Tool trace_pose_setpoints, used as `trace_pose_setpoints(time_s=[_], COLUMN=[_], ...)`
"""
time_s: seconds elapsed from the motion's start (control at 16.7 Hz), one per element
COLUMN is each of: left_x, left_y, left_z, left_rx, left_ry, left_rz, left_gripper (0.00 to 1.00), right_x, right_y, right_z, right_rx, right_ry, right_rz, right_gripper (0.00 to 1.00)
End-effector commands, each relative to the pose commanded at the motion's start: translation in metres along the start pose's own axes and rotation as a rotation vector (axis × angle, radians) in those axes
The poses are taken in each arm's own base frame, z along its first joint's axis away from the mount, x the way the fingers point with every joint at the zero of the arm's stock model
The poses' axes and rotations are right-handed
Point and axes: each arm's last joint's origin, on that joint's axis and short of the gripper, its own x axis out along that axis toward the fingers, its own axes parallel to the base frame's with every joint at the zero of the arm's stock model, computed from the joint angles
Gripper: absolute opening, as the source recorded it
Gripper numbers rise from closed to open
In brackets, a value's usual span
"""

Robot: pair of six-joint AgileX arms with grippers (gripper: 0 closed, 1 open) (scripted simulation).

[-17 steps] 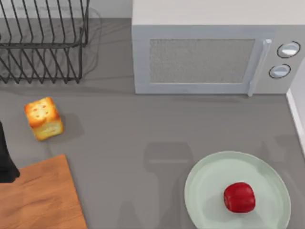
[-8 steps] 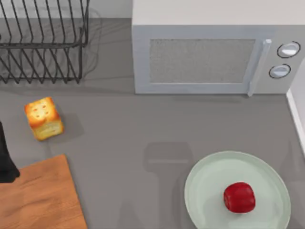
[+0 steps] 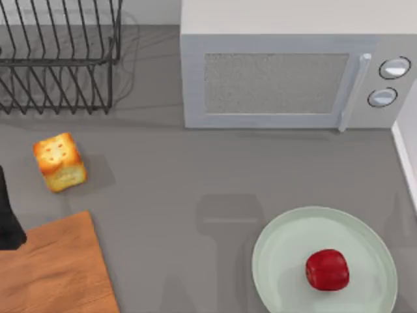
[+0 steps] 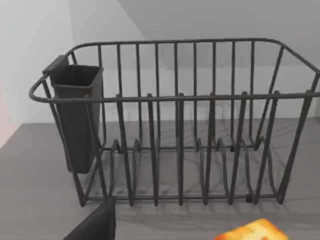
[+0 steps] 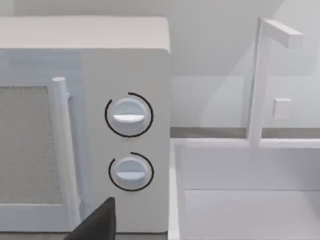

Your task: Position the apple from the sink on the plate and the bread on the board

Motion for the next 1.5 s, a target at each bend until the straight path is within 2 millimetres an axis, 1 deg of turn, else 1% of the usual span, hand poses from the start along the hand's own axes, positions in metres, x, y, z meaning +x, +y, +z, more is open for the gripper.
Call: trace_pose_setpoints(time_s=[0.12, 0.3, 0.42, 0.48, 0.6, 0.66, 0.78, 0.96, 1.14, 1.32, 1.38, 1.5], left_x=[0.001, 0.009, 0.021, 0.031, 0.059, 0.076, 0.115, 0.176, 0.227, 0.263, 0.271, 0.282], left_y=[-0.001, -0.003, -0.005, -0.007, -0.011, -0.013, -0.02, -0.029, -0.037, -0.042, -0.042, -0.043], left_z=[0.01, 0.027, 0.039, 0.046, 0.06, 0.065, 0.068, 0.06, 0.047, 0.037, 0.034, 0.03], left_rx=[0.073, 0.241, 0.363, 0.423, 0.541, 0.597, 0.695, 0.801, 0.854, 0.865, 0.863, 0.857], left_ry=[0.071, 0.258, 0.419, 0.506, 0.683, 0.769, 0.934, 1.131, 1.248, 1.309, 1.323, 1.345], left_rz=[-0.012, -0.065, -0.13, -0.171, -0.27, -0.326, -0.449, -0.632, -0.77, -0.842, -0.855, -0.87], left_gripper=[1.0, 1.0, 1.0, 1.0, 1.0, 1.0, 1.0, 1.0, 1.0, 1.0, 1.0, 1.0], right_x=[0.0, 0.0, 0.0, 0.0, 0.0, 0.0, 0.0, 0.0, 0.0, 0.0, 0.0, 0.0], right_y=[0.0, 0.0, 0.0, 0.0, 0.0, 0.0, 0.0, 0.0, 0.0, 0.0, 0.0, 0.0], right_z=[0.0, 0.0, 0.0, 0.0, 0.0, 0.0, 0.0, 0.0, 0.0, 0.0, 0.0, 0.0], right_rx=[0.0, 0.0, 0.0, 0.0, 0.0, 0.0, 0.0, 0.0, 0.0, 0.0, 0.0, 0.0], right_ry=[0.0, 0.0, 0.0, 0.0, 0.0, 0.0, 0.0, 0.0, 0.0, 0.0, 0.0, 0.0], right_rz=[0.0, 0.0, 0.0, 0.0, 0.0, 0.0, 0.0, 0.0, 0.0, 0.0, 0.0, 0.0], right_gripper=[1.0, 1.0, 1.0, 1.0, 1.0, 1.0, 1.0, 1.0, 1.0, 1.0, 1.0, 1.0])
